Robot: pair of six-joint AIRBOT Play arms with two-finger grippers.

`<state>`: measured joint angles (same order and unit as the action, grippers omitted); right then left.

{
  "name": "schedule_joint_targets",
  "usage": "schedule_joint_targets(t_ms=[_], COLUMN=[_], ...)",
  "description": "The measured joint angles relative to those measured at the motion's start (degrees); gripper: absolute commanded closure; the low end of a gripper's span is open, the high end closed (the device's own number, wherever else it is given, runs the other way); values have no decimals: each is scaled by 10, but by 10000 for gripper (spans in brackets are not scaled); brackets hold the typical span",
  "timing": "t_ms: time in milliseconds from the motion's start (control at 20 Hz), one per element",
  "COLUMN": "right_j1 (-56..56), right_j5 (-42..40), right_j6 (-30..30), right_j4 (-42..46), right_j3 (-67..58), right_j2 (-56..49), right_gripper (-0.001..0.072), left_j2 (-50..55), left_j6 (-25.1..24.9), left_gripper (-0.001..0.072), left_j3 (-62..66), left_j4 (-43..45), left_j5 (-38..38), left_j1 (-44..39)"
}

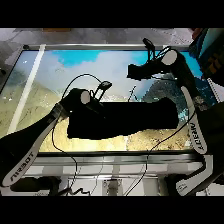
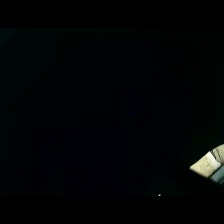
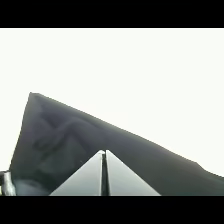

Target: Fold the clothes and pants, and hang the long-sleeved shirts on hangers.

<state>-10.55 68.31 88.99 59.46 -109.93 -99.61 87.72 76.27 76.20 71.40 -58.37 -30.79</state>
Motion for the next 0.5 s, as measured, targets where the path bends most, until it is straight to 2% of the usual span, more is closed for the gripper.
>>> schedule_joint_targets(t_ms=[250, 500], right_j1=[27, 83], right_j5=[42, 101], right_j6=[-1, -28], right_j4=[111, 171], right_j3=[2, 2], right_j2=[6, 11], right_gripper=[694, 694], left_j2=[-45, -106], left_j6=[-2, -28], left_gripper=[80, 80], left_j3=[0, -32], left_j4=[65, 108], left_j5=[-47, -63], left_j1=[68, 240])
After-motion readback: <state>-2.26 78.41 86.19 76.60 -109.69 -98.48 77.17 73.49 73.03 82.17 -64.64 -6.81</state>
